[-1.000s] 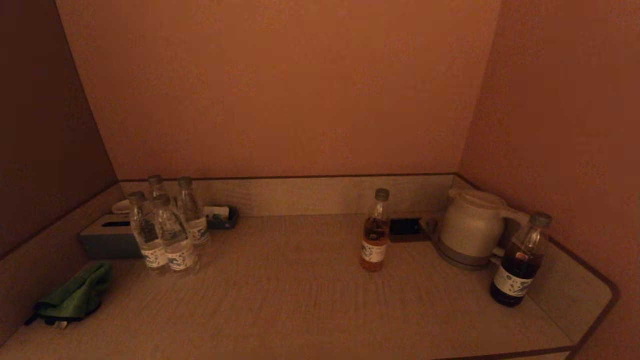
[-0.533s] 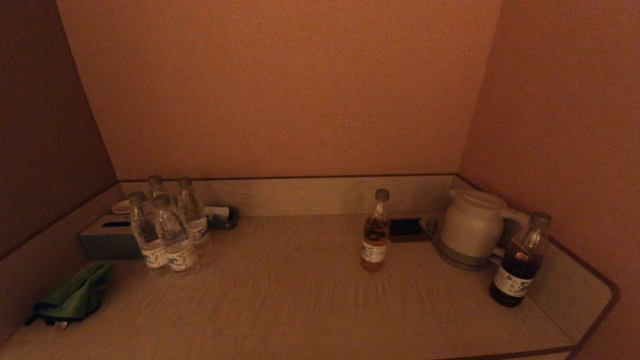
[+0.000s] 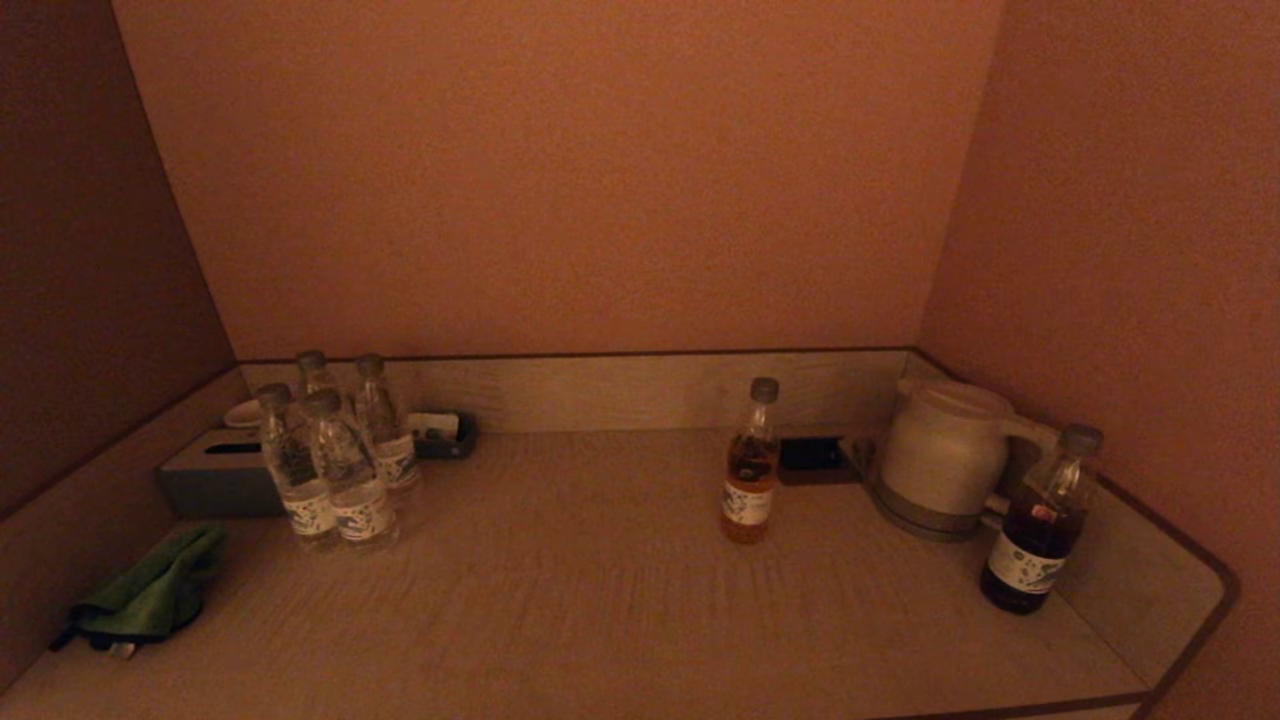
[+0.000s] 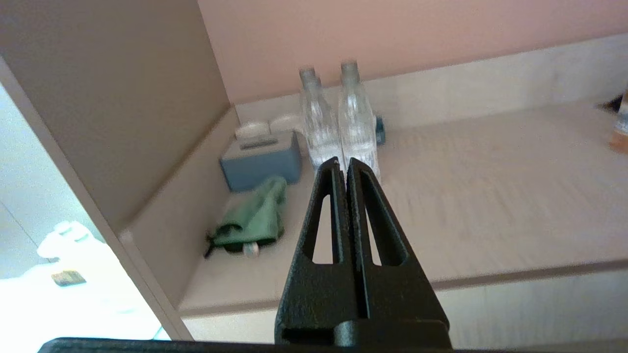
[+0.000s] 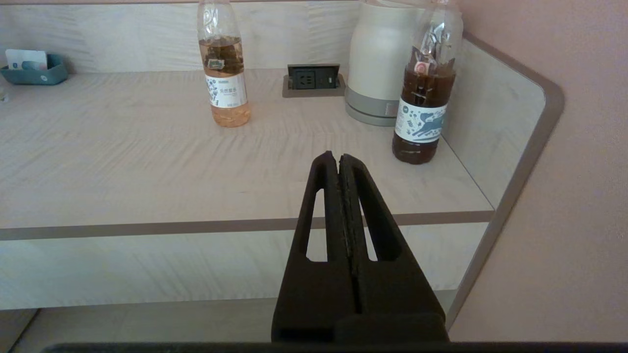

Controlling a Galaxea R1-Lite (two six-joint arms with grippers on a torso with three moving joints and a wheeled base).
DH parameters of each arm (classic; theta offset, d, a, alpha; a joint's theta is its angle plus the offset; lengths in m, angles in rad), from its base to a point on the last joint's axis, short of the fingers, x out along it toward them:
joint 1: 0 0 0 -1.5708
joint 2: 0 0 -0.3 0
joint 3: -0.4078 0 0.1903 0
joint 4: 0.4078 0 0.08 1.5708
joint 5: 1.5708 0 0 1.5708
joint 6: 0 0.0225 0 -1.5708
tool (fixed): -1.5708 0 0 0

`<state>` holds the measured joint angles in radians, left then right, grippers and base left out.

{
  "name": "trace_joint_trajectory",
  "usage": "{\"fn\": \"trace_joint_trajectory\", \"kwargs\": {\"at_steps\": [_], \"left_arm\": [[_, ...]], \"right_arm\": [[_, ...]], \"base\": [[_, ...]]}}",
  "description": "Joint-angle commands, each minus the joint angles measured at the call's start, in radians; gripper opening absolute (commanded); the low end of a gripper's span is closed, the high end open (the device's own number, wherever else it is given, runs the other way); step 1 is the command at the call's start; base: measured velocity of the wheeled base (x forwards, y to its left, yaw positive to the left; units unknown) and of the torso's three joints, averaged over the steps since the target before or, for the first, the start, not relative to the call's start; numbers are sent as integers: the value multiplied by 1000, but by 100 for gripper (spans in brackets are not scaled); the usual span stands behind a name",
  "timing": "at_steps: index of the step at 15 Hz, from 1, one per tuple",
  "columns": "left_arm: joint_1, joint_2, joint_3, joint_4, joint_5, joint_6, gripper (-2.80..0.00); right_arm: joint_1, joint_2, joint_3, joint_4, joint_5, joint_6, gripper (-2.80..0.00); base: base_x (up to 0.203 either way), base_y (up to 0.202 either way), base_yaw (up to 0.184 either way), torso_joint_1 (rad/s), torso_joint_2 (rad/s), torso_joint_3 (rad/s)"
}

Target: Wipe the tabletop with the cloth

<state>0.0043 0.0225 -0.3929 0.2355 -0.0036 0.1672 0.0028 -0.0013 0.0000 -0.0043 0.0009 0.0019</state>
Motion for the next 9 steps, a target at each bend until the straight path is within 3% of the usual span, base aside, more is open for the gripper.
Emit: {"fn": "trace_joint_trajectory", "kwargs": {"at_steps": [1, 5, 9], "left_arm": [[0, -22, 98, -37, -1, -5, -280], [0, -22, 329, -361, -87, -8, -280], [0, -22, 370, -390, -96, -6, -280]], "right_arm": [[0, 1, 0, 0, 1, 1, -280], [0, 1, 0, 0, 1, 1, -280], [0, 1, 0, 0, 1, 1, -280]], "base": [[0, 0, 0, 0, 0, 0], [0, 0, 0, 0, 0, 0], [0, 0, 0, 0, 0, 0]]}}
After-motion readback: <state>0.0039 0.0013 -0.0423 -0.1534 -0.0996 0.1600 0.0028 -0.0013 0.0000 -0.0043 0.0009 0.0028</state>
